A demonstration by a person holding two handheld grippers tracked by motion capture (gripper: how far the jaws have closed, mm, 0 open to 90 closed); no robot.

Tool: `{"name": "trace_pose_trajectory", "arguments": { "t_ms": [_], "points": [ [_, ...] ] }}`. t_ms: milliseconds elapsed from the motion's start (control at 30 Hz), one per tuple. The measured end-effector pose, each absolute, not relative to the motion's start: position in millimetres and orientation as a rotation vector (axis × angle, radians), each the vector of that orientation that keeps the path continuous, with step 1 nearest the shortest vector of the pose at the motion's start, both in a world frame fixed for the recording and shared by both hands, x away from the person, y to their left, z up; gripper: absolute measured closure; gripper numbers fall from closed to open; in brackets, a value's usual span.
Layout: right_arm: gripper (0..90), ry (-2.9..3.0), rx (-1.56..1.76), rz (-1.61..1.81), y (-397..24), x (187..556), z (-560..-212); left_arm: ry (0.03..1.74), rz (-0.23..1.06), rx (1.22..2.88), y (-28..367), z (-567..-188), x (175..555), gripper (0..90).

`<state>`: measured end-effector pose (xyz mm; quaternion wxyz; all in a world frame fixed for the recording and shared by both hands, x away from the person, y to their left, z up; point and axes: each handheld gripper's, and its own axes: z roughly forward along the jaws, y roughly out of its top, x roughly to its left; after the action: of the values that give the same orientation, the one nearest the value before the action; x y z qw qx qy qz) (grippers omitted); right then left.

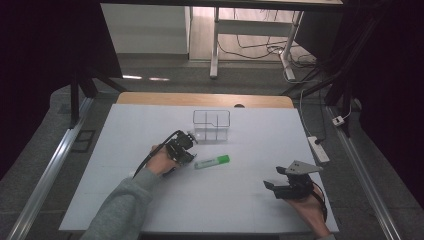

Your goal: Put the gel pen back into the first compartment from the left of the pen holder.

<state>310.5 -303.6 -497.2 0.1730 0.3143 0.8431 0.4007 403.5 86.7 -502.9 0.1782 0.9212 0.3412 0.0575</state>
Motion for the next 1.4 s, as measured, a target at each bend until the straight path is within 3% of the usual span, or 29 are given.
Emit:
{"name": "trace_pose_trajectory", "arguments": {
  "t_ms": [600, 1400],
  "points": [
    [25.0, 2.386, 0.893, 1.134, -303.5, 310.2, -496.2, 0.896, 0.273, 2.357, 114.5, -459.8, 384.3, 79.5],
    [24.9, 2.377, 0.900, 1.140, -304.8, 310.3, -495.3, 0.861, 0.291, 2.022, 142.1, -433.4, 377.0, 79.5]
  ]
}}
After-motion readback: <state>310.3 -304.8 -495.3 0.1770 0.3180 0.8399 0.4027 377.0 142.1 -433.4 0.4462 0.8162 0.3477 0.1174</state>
